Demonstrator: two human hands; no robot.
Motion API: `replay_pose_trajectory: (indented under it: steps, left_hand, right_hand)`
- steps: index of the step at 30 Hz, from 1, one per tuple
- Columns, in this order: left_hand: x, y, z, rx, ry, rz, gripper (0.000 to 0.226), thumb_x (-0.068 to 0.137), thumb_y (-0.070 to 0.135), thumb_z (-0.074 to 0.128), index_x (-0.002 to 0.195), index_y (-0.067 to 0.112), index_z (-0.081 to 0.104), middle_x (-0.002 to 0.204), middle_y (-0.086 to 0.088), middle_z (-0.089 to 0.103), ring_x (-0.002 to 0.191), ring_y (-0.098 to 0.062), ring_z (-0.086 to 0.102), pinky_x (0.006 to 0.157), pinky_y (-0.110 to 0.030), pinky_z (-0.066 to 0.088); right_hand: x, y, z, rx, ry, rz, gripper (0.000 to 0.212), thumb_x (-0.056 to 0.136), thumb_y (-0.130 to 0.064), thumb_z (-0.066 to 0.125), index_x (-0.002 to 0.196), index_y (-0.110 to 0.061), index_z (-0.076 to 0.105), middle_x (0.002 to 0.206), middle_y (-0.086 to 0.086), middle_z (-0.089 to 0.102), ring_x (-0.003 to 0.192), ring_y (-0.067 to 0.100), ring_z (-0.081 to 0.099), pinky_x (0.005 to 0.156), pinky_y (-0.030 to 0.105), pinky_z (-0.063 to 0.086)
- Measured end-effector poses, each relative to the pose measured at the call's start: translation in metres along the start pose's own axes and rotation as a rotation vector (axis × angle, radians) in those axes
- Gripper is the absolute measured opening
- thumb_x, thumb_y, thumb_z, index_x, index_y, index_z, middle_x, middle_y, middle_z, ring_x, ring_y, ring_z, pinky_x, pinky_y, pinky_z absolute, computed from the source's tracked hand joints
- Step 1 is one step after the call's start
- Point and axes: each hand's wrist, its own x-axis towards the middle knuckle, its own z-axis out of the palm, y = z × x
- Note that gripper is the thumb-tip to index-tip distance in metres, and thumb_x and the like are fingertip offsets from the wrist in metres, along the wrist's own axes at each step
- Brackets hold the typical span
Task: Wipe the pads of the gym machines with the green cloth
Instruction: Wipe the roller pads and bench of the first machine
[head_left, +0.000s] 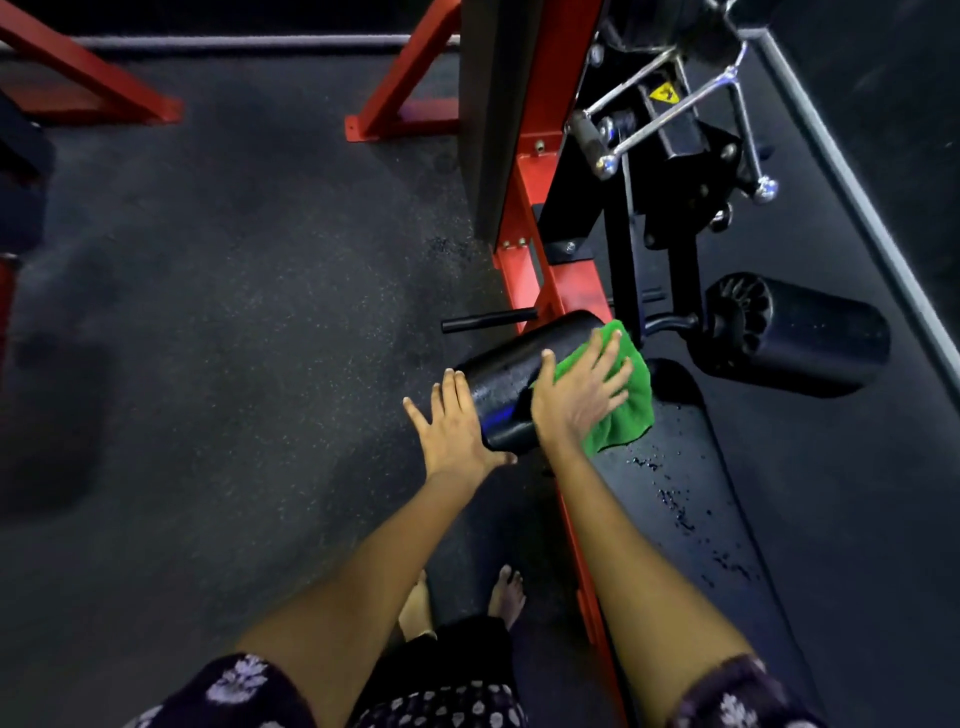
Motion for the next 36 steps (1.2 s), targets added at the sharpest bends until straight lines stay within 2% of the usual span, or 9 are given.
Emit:
replay_pose_trajectory:
  steps: [4,7,9,12,16,21,26,32,36]
  left_hand:
    - [0.0,-0.003,0.003,-0.038,0.009,0.01,0.133,0.063,0.067,0.071,0.148,0.005,-0.011,0.159,-0.006,-0.005,0.146,-0.022,0.003,0.112,-0.059,-0.003]
    - [0.0,-0.004,0.005,-0.066,0.015,0.012,0.134,0.062,0.067,0.072,0.148,0.006,-0.011,0.159,-0.005,-0.006,0.146,-0.022,0.004,0.112,-0.058,-0.005]
    - [0.001,-0.004,0.006,-0.076,0.021,0.013,0.135,0.061,0.067,0.073,0.148,0.006,-0.011,0.159,-0.005,-0.005,0.146,-0.021,0.003,0.112,-0.058,-0.006]
    - [0.002,-0.005,0.006,-0.087,0.033,0.021,0.136,0.058,0.067,0.074,0.148,0.005,-0.007,0.159,-0.006,-0.001,0.146,-0.021,0.004,0.112,-0.059,-0.005]
    - [0.01,-0.011,-0.003,-0.086,0.005,0.093,0.129,0.053,0.071,0.074,0.144,0.005,0.01,0.153,-0.011,0.012,0.143,-0.026,0.014,0.114,-0.057,0.002]
    - [0.039,-0.03,-0.029,-0.169,-0.06,0.178,0.109,0.051,0.063,0.081,0.132,0.01,0.03,0.133,-0.007,0.031,0.129,-0.027,0.035,0.113,-0.056,0.017]
    - [0.051,-0.031,-0.027,-0.226,-0.283,0.168,0.136,0.057,0.058,0.081,0.15,0.012,-0.006,0.159,-0.002,-0.001,0.146,-0.02,0.006,0.113,-0.059,-0.001]
    - [0.05,-0.031,-0.026,-0.284,-0.279,0.148,0.13,0.057,0.055,0.082,0.151,0.015,0.002,0.159,-0.001,0.008,0.145,-0.022,0.013,0.113,-0.06,-0.003]
    - [0.04,-0.03,-0.02,-0.242,-0.176,0.106,0.123,0.058,0.057,0.08,0.15,0.019,0.007,0.157,0.001,0.013,0.146,-0.019,0.005,0.107,-0.069,-0.005]
  right_hand:
    - [0.013,0.014,-0.009,0.479,0.289,0.132,0.061,0.08,-0.003,0.062,0.136,0.007,0.04,0.137,0.024,0.04,0.126,0.039,0.04,0.109,0.04,0.029]
    - [0.007,0.01,-0.012,0.452,0.176,0.007,0.05,0.081,0.005,0.062,0.129,0.007,0.05,0.131,0.022,0.048,0.125,0.033,0.043,0.106,0.021,0.024]
    - [-0.011,0.01,-0.007,0.352,-0.014,-0.22,0.056,0.084,-0.001,0.063,0.135,0.005,0.044,0.137,0.02,0.045,0.129,0.032,0.039,0.11,0.024,0.021]
    - [-0.015,0.024,-0.006,0.087,-0.142,-0.568,0.064,0.084,-0.031,0.065,0.136,0.0,0.045,0.142,0.018,0.044,0.129,0.037,0.038,0.11,0.05,0.03]
    - [0.012,0.035,-0.028,-0.419,-0.13,-0.563,0.071,0.08,-0.074,0.044,0.142,-0.041,0.032,0.157,0.006,0.02,0.143,0.039,0.008,0.108,0.063,0.003]
    - [-0.013,0.024,-0.012,-0.365,-0.155,-0.438,0.06,0.084,-0.06,0.051,0.139,-0.036,0.044,0.136,0.015,0.047,0.122,0.036,0.04,0.097,0.062,0.03]
    - [0.0,0.041,-0.01,-0.372,-0.015,-0.724,0.057,0.073,-0.052,0.069,0.125,-0.028,0.061,0.114,0.014,0.053,0.095,0.029,0.042,0.076,0.051,0.046]
    - [0.038,0.004,-0.027,-0.341,-0.031,-0.263,0.056,0.091,-0.05,0.048,0.14,-0.022,0.04,0.129,0.009,0.044,0.113,0.029,0.039,0.09,0.043,0.032]
    - [-0.008,-0.004,-0.011,-0.356,-0.144,-0.647,0.049,0.084,-0.057,0.05,0.117,-0.022,0.063,0.12,0.005,0.06,0.112,0.031,0.051,0.092,0.054,0.037]
